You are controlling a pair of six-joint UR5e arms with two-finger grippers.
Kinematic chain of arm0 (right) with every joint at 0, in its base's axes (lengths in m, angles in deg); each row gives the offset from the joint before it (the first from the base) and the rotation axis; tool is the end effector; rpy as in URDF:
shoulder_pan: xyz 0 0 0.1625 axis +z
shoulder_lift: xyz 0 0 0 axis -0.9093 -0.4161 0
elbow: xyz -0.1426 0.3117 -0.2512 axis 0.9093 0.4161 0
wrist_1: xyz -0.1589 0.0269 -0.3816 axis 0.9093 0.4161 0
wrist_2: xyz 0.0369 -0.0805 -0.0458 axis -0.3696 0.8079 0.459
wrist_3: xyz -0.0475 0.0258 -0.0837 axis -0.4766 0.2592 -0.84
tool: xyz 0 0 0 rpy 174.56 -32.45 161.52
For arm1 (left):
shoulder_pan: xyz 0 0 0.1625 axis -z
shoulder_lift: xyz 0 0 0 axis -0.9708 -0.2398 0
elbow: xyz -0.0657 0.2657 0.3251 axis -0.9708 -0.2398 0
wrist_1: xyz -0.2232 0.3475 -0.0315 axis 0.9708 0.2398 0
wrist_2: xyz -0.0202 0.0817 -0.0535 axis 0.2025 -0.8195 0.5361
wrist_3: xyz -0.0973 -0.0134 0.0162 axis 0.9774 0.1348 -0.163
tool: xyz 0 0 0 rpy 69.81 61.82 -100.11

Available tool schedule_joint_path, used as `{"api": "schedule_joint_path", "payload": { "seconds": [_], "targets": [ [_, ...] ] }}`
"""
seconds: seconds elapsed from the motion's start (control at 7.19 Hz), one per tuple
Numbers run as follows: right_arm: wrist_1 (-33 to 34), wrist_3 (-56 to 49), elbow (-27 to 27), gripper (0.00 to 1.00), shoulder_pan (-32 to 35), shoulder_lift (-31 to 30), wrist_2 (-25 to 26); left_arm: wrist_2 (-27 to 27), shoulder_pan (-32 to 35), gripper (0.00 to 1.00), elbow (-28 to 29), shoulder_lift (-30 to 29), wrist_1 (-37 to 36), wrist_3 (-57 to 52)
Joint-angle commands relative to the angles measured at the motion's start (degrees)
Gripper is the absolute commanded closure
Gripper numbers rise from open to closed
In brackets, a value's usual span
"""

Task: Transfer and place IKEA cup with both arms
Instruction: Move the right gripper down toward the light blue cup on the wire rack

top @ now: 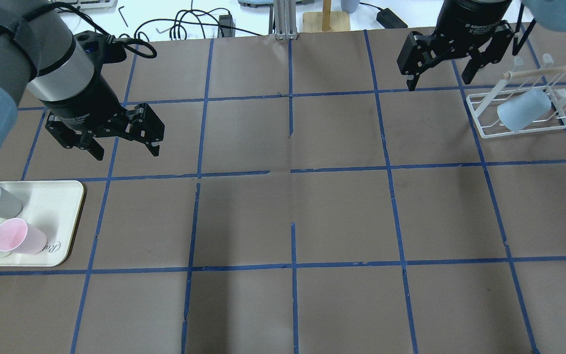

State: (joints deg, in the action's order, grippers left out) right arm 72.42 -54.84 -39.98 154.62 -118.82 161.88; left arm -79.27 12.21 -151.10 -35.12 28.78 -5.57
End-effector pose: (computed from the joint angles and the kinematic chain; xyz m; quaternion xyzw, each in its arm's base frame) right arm 0.1241 -0.5458 0.4969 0.0415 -0.9990 -0.0128 0.0069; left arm -0.1196 -0.4540 0.4709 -0.0201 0.9995 0.0225 0.0033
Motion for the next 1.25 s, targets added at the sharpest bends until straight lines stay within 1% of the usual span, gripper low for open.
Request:
{"api": "schedule_joint_path", "payload": {
  "seconds": [0.0,0.28,0.42,0.56,0.7,0.83,0.97,1.11],
  "targets": [
    [0.00,-0.27,-0.03,0.00,0.00,0.06,-0.08,-0.04,0.00,0.00,0.09,0.03,-0.09,-0.04],
    [0.00,-0.62,-0.03,0.00,-0.08,0.06,-0.26,-0.13,0.00,0.00,0.35,0.03,-0.09,0.04],
    [0.52,-1.41,0.06,0.00,-1.13,0.49,-1.22,-0.13,-0.09,0.00,0.44,0.03,0.00,-0.04],
    [0.79,-5.16,0.06,0.00,-2.79,0.59,-1.05,-0.04,0.00,0.00,0.70,0.03,0.09,0.04],
    [0.88,-9.28,-0.03,0.00,-6.81,0.94,-1.31,0.13,0.00,0.00,0.61,0.12,0.00,-0.04],
    [0.97,-16.81,-0.03,0.00,-12.25,1.20,-1.66,-0.12,0.00,0.00,0.70,-0.06,-0.09,-0.04],
    [1.14,-23.93,-0.03,0.00,-17.96,2.25,-6.10,-0.13,-0.09,0.00,0.44,0.03,-0.09,-0.22],
    [1.49,-29.48,0.15,0.00,-22.71,4.52,-8.50,-0.21,-0.09,0.00,0.00,-0.15,0.00,-0.30]
  ]
}}
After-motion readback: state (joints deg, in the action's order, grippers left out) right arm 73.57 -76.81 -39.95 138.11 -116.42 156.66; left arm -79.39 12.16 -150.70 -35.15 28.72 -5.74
